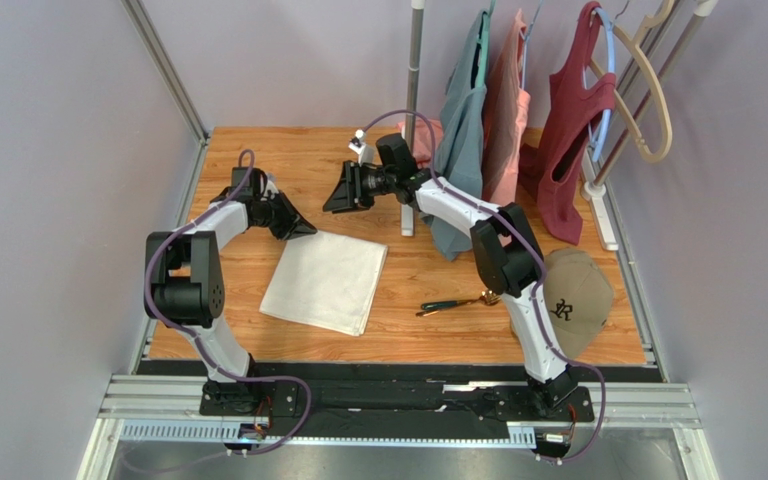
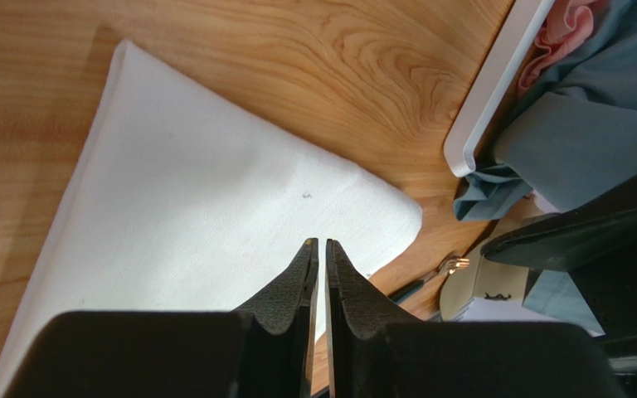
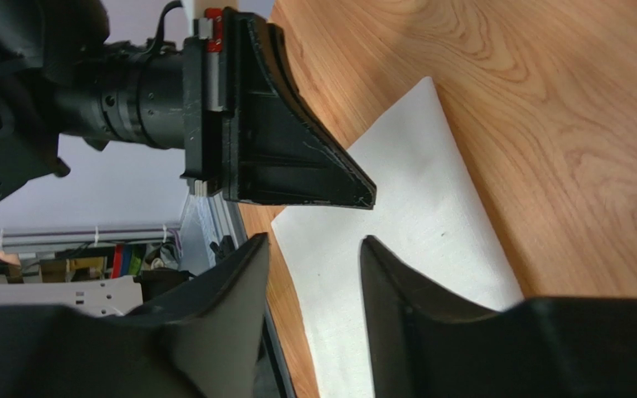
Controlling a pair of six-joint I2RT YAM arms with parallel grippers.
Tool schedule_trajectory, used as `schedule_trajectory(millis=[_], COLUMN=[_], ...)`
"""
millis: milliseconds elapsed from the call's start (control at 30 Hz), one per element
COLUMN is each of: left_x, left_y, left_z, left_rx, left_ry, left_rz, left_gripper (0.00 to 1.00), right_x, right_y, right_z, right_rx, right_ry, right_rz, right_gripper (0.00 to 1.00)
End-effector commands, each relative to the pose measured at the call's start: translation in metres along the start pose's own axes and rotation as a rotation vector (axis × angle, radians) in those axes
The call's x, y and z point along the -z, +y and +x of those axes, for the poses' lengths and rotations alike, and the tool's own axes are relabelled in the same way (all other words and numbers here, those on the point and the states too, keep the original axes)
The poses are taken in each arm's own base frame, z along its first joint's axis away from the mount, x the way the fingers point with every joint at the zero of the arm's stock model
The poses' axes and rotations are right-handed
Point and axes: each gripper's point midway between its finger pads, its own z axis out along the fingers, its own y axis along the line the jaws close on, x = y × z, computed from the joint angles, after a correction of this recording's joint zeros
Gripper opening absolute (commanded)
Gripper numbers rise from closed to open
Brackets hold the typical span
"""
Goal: Fold the napkin into a case and place the utensils inside
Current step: Smooth out the square-folded napkin at the center of the board.
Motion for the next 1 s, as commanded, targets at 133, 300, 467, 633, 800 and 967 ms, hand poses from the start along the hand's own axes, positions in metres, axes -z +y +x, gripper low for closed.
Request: schedule_trajectory(millis=[133,300,467,633,800,967], left_x=[-0.026,-0.034,-0.035,-0.041,-0.042,-0.04], left_y=[0.011,0.017,0.018,0.023,0.033,0.033], left_z=[-0.019,-0.024,-0.031,-0.033,-0.033,-0.036], left_rx=[0.041,0.061,0.09,0.124,0.153,0.149], left_ry=[0.024,0.027,0.034,0.107,0.161,0.204], left_rz=[-0.05,-0.064,-0.096,-0.167,-0.261,-0.319], left_gripper=[0.07,0.08,0.11,0.06,0.0,0.0], right_x=[-0.03,-0.039,-0.043,-0.039,-0.027,-0.02], right_y=[-0.014,-0.029,-0.05,-0.069,-0.081,-0.082], right_z=[0.027,0.027,0.03,0.039,0.045,0.048], right_rx=[0.019,0.03,0.001,-0.04,-0.062,-0.066], right_ry=[0.141,0.151,0.167,0.19,0.207,0.216], right_rz=[-0.123,-0.134,-0.121,-0.107,-0.097,-0.097], right_gripper=[0.32,0.42,0.49,0.49,0.5,0.5])
